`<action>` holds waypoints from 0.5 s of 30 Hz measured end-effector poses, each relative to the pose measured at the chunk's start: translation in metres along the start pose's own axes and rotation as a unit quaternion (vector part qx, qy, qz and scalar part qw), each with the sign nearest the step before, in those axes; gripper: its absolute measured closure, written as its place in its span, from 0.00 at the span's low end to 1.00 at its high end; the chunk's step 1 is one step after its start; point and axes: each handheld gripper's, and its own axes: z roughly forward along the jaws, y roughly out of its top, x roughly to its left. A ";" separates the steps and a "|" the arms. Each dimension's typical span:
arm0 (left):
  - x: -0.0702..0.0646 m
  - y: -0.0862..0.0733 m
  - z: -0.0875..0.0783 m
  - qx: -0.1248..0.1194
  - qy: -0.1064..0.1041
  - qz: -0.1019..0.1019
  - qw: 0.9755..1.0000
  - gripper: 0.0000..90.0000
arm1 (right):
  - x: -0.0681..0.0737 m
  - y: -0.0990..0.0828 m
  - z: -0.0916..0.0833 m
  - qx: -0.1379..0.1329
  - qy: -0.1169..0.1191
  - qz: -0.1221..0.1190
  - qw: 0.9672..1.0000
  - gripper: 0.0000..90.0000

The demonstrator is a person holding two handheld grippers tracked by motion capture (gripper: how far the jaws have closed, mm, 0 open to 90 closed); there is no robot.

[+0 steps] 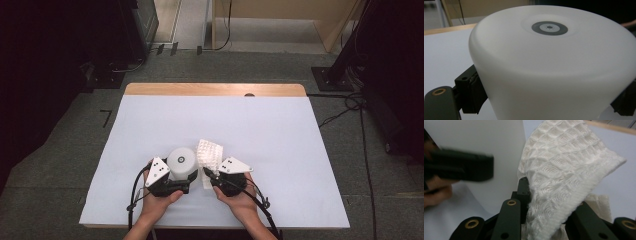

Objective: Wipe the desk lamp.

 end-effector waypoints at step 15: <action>-0.002 0.006 -0.001 -0.008 -0.024 0.004 1.000 0.09 | -0.007 -0.003 0.004 0.026 0.000 0.008 1.000 0.82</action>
